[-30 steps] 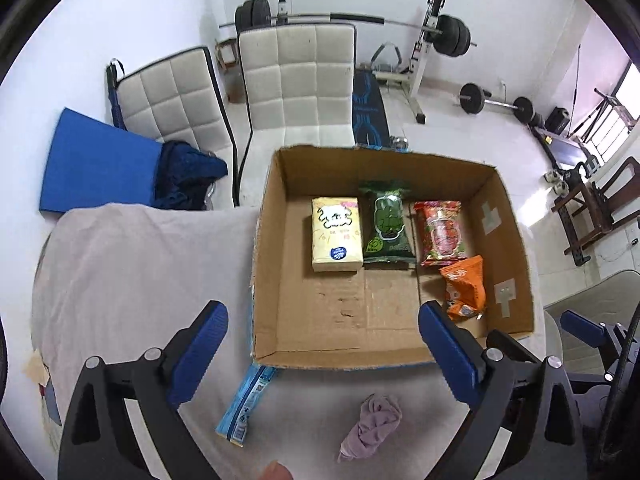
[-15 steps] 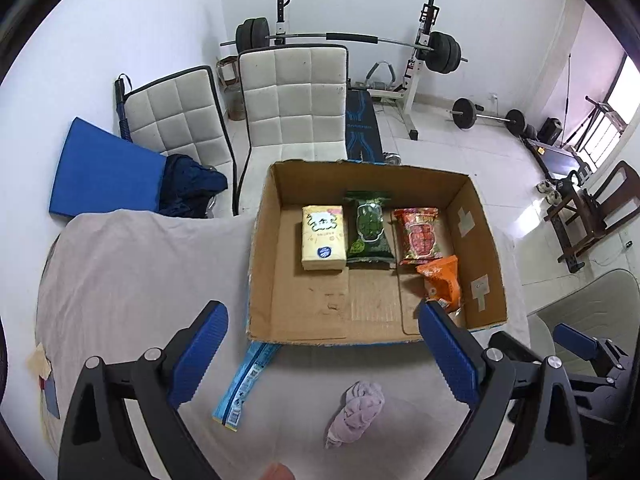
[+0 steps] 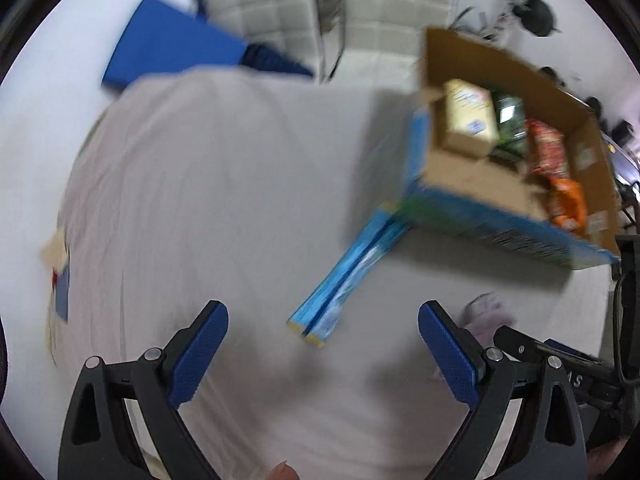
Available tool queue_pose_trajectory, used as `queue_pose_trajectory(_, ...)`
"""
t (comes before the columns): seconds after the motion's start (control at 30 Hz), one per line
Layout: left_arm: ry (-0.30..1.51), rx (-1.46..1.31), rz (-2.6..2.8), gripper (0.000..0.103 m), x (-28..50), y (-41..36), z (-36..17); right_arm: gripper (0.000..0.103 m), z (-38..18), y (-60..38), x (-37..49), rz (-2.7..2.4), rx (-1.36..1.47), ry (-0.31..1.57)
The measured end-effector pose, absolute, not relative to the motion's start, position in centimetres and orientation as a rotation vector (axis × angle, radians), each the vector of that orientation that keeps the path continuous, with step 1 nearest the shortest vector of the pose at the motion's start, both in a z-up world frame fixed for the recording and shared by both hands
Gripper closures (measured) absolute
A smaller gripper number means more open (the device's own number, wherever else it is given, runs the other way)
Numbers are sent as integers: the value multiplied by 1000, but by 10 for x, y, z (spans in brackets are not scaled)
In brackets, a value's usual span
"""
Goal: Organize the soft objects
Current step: 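Grasp the blue stick snack with the left gripper while the right grasps the lavender sock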
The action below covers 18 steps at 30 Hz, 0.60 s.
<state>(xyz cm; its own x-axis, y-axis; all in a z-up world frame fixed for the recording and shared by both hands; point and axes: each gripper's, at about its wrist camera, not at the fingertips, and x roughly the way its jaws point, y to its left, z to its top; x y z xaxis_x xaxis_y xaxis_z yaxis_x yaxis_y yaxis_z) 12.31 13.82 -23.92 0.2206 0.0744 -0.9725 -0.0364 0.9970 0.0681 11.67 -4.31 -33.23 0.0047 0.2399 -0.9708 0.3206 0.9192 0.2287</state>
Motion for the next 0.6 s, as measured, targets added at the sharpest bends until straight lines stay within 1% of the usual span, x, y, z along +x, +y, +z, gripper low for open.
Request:
queue_pose_trajectory(0.1, 1408, 23, 95, 5, 122, 153, -267, 1, -369, -30, 116, -79, 483, 1648)
queue_pose_trajectory(0.17, 1436, 39, 83, 5, 124, 152, -280, 9, -387, -25, 116, -97, 496, 1675)
queue_pose_trajectory(0.2, 1455, 61, 73, 5, 128, 148, -290, 16, -396, -22, 116, -110, 488, 1691)
queue_pose_trajectory(0.23, 1468, 77, 60, 5, 131, 145, -297, 27, -400, -21, 116, -115, 486, 1697)
queue_pose_trajectory(0.27, 1477, 86, 48, 5, 136, 142, -303, 35, -405, -20, 116, -123, 486, 1706)
queue_pose_trajectory(0.3, 1490, 103, 37, 5, 142, 138, -311, 47, -409, -19, 115, -123, 488, 1713)
queue_pose_trajectory(0.33, 1496, 112, 23, 5, 146, 134, -317, 50, -411, -18, 115, -119, 493, 1719)
queue_pose_trajectory(0.43, 1504, 159, -6, 5, 162, 120, -333, 53, -406, -15, 113, -113, 434, 1703)
queue_pose_trajectory(0.6, 1513, 264, -51, 7, 183, 96, -354, 53, -398, -13, 108, -94, 350, 1698)
